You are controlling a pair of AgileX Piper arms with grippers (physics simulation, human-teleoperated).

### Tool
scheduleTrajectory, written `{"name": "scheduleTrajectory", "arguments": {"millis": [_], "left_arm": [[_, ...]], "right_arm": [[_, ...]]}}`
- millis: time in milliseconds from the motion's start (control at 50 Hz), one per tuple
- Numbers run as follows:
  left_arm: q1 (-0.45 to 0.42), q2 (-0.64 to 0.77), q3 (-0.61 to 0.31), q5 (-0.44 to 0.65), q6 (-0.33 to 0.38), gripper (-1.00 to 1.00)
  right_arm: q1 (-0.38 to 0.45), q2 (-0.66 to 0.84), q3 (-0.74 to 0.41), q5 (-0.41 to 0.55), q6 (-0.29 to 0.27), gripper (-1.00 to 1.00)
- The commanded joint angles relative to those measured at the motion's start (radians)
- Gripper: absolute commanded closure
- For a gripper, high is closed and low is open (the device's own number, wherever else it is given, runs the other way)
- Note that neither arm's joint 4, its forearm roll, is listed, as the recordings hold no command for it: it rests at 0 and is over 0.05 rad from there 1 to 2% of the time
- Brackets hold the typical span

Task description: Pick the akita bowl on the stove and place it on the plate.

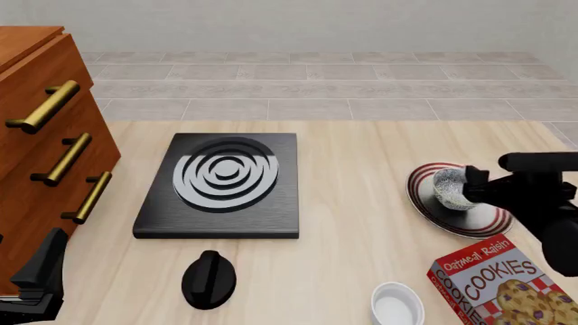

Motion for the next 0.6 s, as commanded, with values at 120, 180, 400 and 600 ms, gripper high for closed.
{"name": "scheduleTrajectory", "arguments": {"millis": [120,180,400,600], "left_arm": [[0.000,0.000,0.000,0.000,0.000,-1.00],[0.000,0.000,0.000,0.000,0.000,-1.00],[0.000,0.000,0.000,0.000,0.000,-1.00],[0.000,0.000,0.000,0.000,0.000,-1.00]], "right_arm": [[0.026,-0.220,0.121,-0.017,0.011,-1.00],[0.036,-0.268,0.138,0.000,0.009,-1.00],[0.020,-0.436,0.139,0.155,0.091,-1.00],[0.101,-0.623,0.137,0.314,0.067,-1.00]]}}
